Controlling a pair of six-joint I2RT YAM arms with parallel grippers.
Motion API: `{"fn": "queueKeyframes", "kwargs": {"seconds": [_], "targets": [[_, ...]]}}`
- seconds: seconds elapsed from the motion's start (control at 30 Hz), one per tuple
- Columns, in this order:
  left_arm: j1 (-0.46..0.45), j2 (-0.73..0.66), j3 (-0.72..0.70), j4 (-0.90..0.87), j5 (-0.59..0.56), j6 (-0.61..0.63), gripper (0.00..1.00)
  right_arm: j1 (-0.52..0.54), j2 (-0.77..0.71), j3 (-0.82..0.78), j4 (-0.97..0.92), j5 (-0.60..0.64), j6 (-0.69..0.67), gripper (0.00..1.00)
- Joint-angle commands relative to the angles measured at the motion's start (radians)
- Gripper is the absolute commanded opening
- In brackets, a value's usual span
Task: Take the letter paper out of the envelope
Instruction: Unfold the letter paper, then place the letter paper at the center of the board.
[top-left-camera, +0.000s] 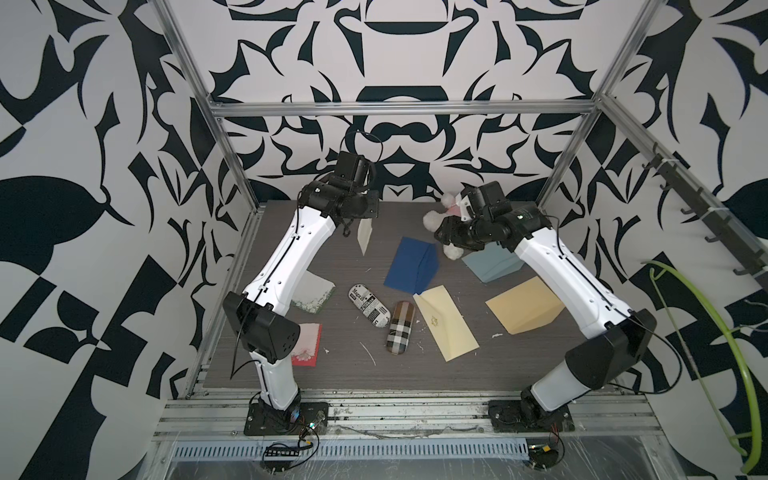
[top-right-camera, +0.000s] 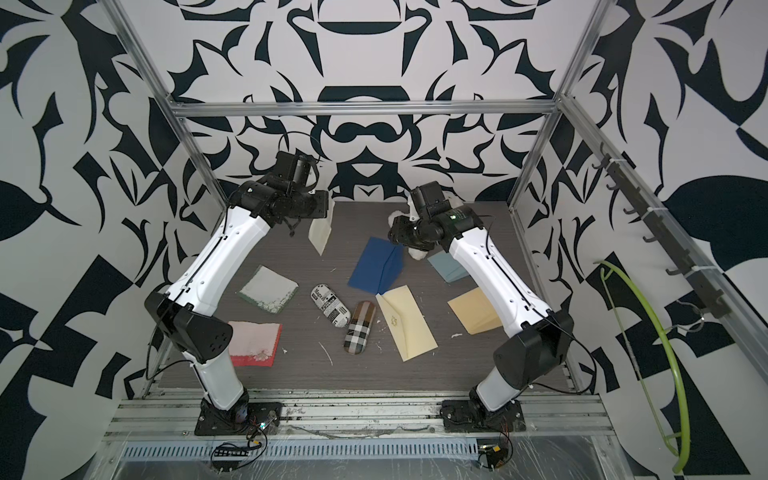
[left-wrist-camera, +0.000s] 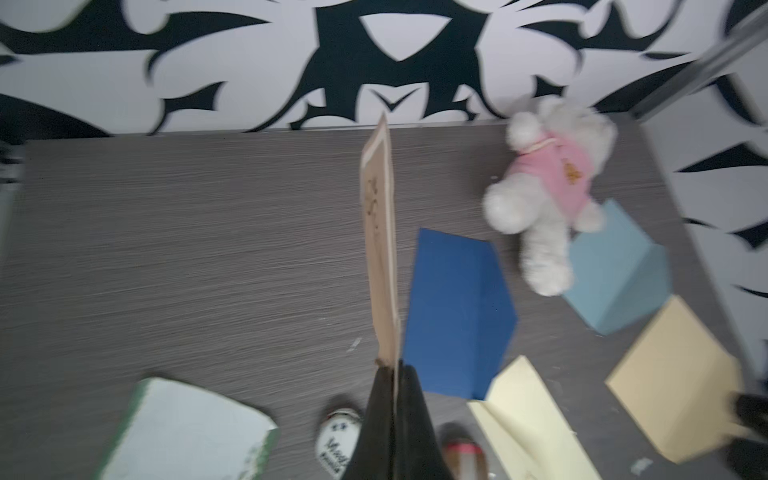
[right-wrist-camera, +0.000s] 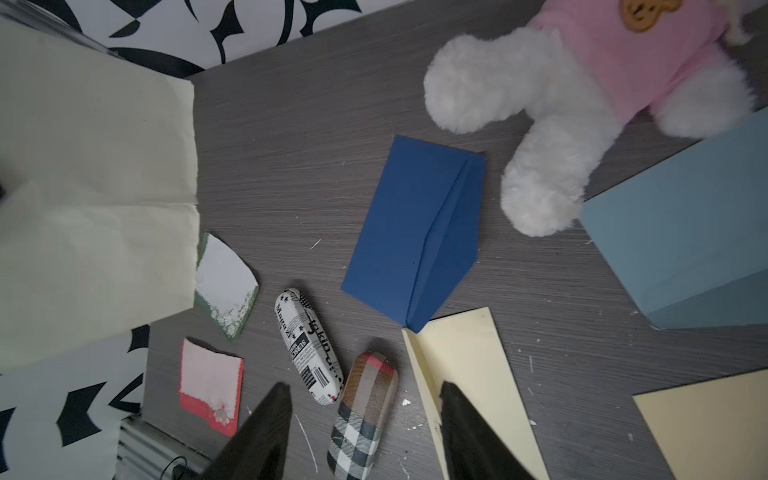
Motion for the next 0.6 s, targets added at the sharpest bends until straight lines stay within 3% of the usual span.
{"fn": "queueKeyframes", "kwargs": {"seconds": [0.0,0.17,0.33,0.47,0.57], "targets": [[0.029,0.110,0.052,-0.143,-0.279,0.106,0.00,0.006,-0.054,0.045,-0.028,0.054,-0.060,0.59],[0.092,0.287,0.148,-0.130,-0.470,0.230,0.00,0.021,-0.074,0.021,0.005,0.002,-0.078,0.58],[0.168,0.407,0.114,-0.012,-0.570,0.334,0.00,0.022,-0.095,-0.031,0.041,-0.055,-0.077,0.57],[0.204,0.476,0.060,0.133,-0.540,0.397,0.00,0.022,-0.099,-0.041,0.031,-0.065,-0.078,0.56],[0.236,0.535,0.093,0.159,-0.411,0.394,0.00,0.021,-0.085,-0.026,0.006,-0.065,-0.085,0.56]]}}
